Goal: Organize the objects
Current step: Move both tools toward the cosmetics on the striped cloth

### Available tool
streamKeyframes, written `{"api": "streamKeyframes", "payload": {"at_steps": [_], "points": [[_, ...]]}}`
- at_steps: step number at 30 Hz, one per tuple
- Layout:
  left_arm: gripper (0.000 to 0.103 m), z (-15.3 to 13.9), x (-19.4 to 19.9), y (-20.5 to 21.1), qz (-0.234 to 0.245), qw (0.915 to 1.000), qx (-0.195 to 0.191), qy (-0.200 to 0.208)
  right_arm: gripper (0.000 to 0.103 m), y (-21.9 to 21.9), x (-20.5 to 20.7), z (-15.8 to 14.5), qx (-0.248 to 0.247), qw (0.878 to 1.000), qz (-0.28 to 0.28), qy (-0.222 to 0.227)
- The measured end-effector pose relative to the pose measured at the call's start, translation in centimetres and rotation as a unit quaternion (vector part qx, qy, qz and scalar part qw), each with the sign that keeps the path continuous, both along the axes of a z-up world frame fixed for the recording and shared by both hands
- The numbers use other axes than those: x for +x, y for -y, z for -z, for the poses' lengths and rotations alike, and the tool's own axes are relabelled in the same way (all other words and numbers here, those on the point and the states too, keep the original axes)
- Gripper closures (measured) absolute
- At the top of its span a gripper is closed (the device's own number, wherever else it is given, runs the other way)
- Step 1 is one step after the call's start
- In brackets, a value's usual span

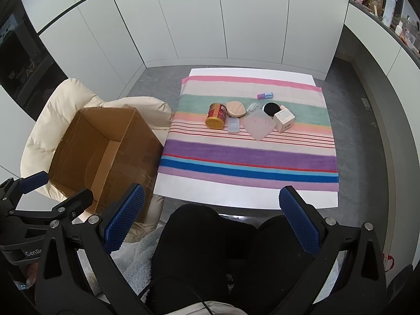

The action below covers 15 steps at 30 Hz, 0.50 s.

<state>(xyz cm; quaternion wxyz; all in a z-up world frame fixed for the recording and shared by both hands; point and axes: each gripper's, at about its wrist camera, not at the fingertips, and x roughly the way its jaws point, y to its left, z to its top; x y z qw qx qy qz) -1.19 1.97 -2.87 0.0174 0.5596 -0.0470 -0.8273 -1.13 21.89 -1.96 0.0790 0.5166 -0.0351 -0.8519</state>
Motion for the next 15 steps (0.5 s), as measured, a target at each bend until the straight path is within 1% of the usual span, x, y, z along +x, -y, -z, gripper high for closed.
{"api": "streamKeyframes", "payload": {"at_steps": [5,12,15], "points": [[0.000,-0.3,-0.1,-1.4,0.007,0.9999,-0.009,-0.008,0.000,-1.2,-0.1,-0.2,-0.003,1.000,0.009,-0.002],[0.000,0.3,-1.0,-4.1,0.022,0.9997,-0.011,-0.004,0.000,-3.6,-0.8,0.1,0.003,1.000,0.025,-0.003],[0.000,1.0,-1.6,-5.7,0.033,0.9994,0.003,0.005,0.000,-4.9,-1.2,0.3,0.005,0.999,0.036,-0.002]]}}
